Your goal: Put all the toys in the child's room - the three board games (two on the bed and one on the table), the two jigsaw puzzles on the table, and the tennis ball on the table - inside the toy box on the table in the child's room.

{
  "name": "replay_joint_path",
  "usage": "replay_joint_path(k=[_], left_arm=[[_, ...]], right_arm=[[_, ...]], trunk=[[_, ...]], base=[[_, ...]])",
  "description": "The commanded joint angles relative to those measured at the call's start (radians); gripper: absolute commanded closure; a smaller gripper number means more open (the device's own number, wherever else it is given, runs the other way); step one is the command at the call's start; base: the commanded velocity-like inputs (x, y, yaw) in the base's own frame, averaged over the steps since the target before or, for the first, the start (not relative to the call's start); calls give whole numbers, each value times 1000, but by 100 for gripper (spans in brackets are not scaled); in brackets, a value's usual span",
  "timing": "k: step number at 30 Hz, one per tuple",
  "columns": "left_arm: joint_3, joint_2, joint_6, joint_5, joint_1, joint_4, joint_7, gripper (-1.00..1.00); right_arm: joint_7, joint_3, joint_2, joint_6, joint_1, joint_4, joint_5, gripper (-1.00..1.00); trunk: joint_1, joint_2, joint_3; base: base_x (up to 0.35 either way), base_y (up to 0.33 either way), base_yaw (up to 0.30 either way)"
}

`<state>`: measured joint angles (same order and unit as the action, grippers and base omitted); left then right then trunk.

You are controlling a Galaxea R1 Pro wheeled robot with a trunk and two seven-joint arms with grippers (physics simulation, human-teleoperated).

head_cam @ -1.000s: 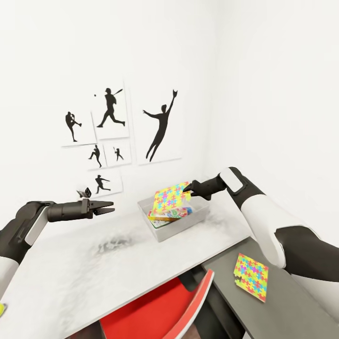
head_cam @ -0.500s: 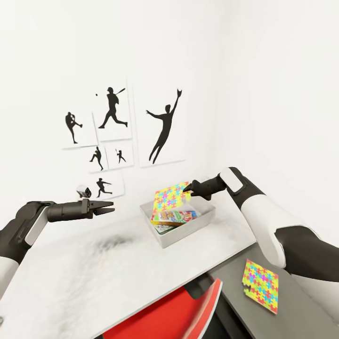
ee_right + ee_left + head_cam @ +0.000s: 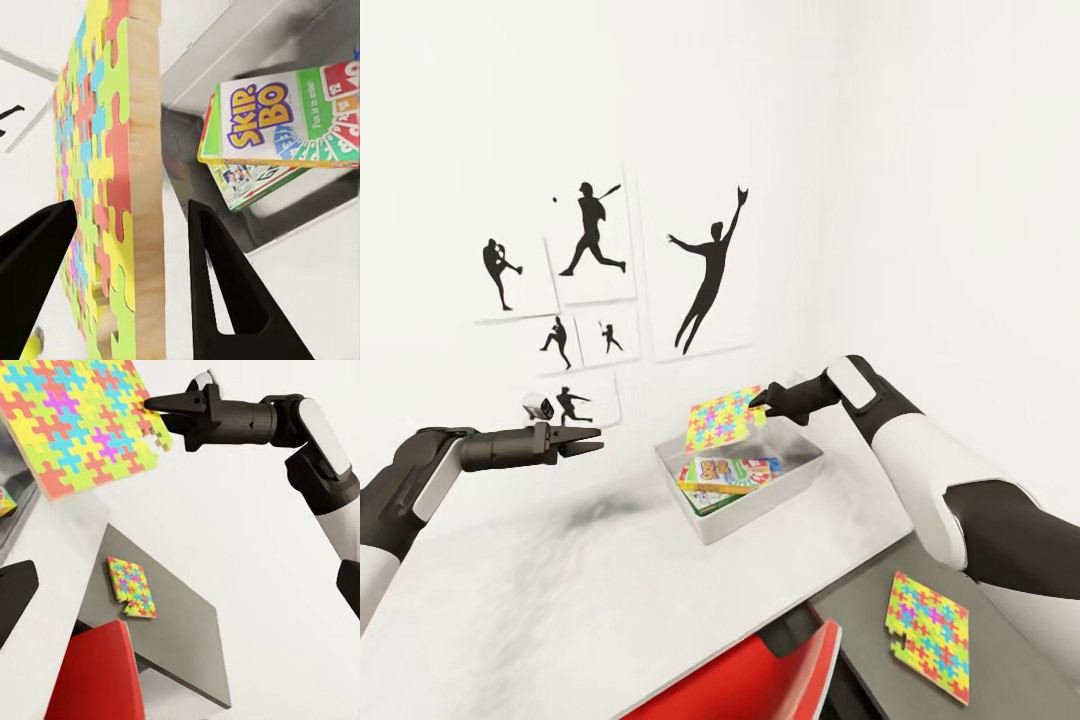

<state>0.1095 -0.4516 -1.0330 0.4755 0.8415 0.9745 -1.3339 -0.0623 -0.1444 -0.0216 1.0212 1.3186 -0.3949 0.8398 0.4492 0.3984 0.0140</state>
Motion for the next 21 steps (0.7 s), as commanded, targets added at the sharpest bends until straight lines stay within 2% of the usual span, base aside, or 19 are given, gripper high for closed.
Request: replay_joint_path(k=[1, 21], left_arm=[[3, -1, -9, 3, 1, 0, -2, -100], [2, -1, -9, 3, 1, 0, -2, -100]], right_arm=[[-7, -6, 1, 0, 1, -1, 9, 100], [-5, -10, 2, -3, -3, 1, 5, 100]], trunk=[[1, 2, 1], [1, 2, 1]], base=[[124, 0, 0], [8, 0, 0]])
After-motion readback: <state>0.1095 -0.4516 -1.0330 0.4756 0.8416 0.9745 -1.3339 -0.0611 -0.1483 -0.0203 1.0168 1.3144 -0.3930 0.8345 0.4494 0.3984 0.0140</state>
